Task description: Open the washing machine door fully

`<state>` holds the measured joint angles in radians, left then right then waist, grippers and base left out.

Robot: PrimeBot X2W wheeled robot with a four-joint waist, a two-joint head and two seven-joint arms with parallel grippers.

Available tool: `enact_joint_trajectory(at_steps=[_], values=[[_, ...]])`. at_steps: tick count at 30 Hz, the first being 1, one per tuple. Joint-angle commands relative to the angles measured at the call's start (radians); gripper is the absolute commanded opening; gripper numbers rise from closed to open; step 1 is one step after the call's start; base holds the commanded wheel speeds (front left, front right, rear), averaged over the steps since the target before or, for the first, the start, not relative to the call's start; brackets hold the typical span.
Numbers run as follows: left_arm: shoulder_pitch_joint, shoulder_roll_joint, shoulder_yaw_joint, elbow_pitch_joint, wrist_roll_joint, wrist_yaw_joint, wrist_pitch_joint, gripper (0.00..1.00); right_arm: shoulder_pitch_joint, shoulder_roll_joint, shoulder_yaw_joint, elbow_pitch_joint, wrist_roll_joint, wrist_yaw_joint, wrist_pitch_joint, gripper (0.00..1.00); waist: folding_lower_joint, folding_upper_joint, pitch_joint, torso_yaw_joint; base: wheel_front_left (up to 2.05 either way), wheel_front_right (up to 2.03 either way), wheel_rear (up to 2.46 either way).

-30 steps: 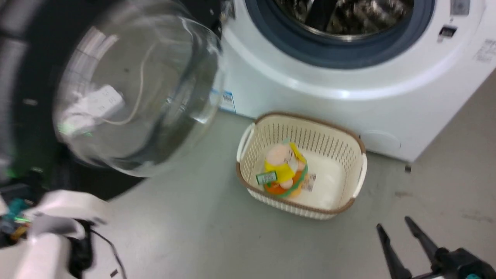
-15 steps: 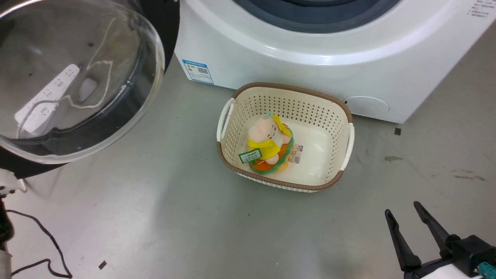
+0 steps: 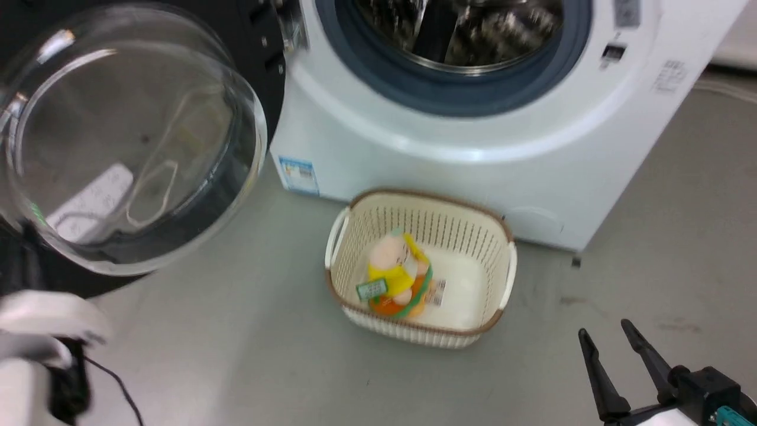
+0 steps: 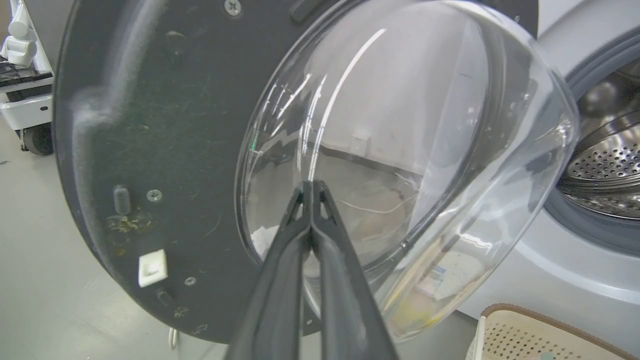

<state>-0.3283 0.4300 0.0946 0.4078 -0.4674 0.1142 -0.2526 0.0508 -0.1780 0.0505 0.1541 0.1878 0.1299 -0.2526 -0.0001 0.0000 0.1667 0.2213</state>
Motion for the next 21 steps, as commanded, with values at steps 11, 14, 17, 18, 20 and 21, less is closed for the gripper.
enact_joint_trajectory(at_steps=[11, 14, 17, 18, 20, 21], values=[[0.267, -0.162, -0.184, -0.255, 0.035, -0.015, 0.028, 0.00, 0.031, 0.082, -0.077, -0.062, -0.070, 0.001, -0.009, 1.00, 0.0001, 0.0000, -0.208, -0.124, 0.00, 0.00, 0.00], [0.313, -0.198, -0.221, -0.282, 0.053, -0.004, 0.020, 0.00, 0.042, 0.092, -0.076, -0.074, -0.080, 0.001, -0.009, 1.00, 0.0001, 0.0000, -0.221, -0.160, 0.00, 0.00, 0.00], [0.349, -0.220, -0.253, -0.281, 0.085, 0.005, 0.007, 0.00, 0.054, 0.097, -0.069, -0.074, -0.083, 0.001, -0.009, 1.00, 0.0001, 0.0000, -0.230, -0.189, 0.00, 0.00, 0.00], [0.388, -0.261, -0.285, -0.257, 0.122, 0.009, -0.006, 0.16, 0.075, 0.100, -0.057, -0.069, -0.085, 0.001, -0.009, 1.00, 0.0001, 0.0000, -0.237, -0.216, 0.00, 0.00, 0.00], [0.398, -0.276, -0.292, -0.247, 0.140, 0.013, -0.008, 1.00, 0.080, 0.101, -0.053, -0.067, -0.085, 0.001, -0.009, 1.00, 0.0001, 0.0000, -0.239, -0.223, 0.00, 0.00, 0.00], [0.402, -0.284, -0.295, -0.247, 0.149, 0.015, -0.008, 1.00, 0.082, 0.102, -0.052, -0.066, -0.084, 0.001, -0.009, 1.00, 0.0001, 0.0000, -0.240, -0.225, 0.00, 0.00, 0.00]])
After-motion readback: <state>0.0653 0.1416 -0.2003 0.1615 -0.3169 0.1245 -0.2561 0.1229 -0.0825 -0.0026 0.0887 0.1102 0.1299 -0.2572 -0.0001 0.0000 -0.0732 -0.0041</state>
